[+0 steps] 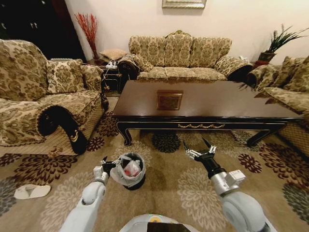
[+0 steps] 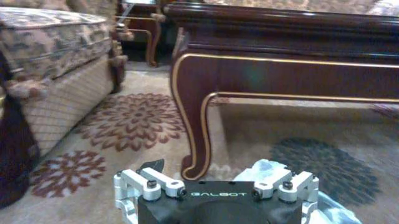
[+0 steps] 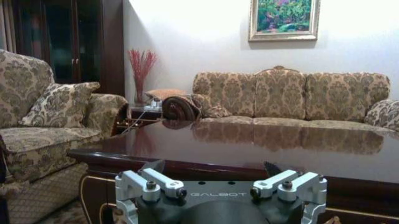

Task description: Move to the front of the table and place the trash on the table into the trash bin.

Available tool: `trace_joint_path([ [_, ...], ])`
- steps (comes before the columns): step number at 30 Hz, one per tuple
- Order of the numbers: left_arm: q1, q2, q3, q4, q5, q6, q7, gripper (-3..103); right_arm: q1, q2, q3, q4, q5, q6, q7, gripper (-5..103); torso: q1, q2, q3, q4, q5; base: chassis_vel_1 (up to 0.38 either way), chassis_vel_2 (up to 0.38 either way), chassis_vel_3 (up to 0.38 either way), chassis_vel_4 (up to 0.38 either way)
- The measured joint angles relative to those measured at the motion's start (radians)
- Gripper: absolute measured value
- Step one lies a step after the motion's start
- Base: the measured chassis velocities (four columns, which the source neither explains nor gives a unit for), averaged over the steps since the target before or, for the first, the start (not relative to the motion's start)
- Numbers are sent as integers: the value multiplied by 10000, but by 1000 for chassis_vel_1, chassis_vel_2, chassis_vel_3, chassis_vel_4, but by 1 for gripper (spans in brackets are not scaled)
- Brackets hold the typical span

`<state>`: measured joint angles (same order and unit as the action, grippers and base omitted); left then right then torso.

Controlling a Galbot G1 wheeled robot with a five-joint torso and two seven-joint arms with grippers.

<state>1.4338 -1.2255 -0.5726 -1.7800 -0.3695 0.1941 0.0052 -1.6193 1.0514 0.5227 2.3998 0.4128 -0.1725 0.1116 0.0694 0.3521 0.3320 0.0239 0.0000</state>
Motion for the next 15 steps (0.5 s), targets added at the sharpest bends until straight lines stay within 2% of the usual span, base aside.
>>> trace_joint_path([
  [2, 248, 122, -89, -84, 473, 252, 657, 100, -13, 0, 28, 18, 9, 0, 5, 100, 1, 2, 2, 0, 0, 0, 0, 0, 0],
  [3, 518, 245, -195, -82, 1099, 466, 1420, 100, -35, 10, 61, 37, 18, 0, 7, 100, 2, 3, 3, 3, 0, 0, 0, 0, 0],
  [4, 642, 298, -222, -60, 1373, 553, 1715, 100, -42, 17, 70, 43, 22, 0, 7, 100, 2, 5, 4, 3, 0, 0, 0, 0, 0],
  [8, 984, 341, -230, 118, 2018, 947, 2083, 100, -56, 55, 75, 78, 31, 7, 7, 100, 3, 9, 6, 3, -1, 0, 0, 0, 0],
  [15, 1058, 363, -250, 295, 2398, 1144, 2403, 100, -50, 88, -27, 80, 22, 26, 1, 100, 6, 12, 9, 2, -1, 0, 0, 0, 0],
])
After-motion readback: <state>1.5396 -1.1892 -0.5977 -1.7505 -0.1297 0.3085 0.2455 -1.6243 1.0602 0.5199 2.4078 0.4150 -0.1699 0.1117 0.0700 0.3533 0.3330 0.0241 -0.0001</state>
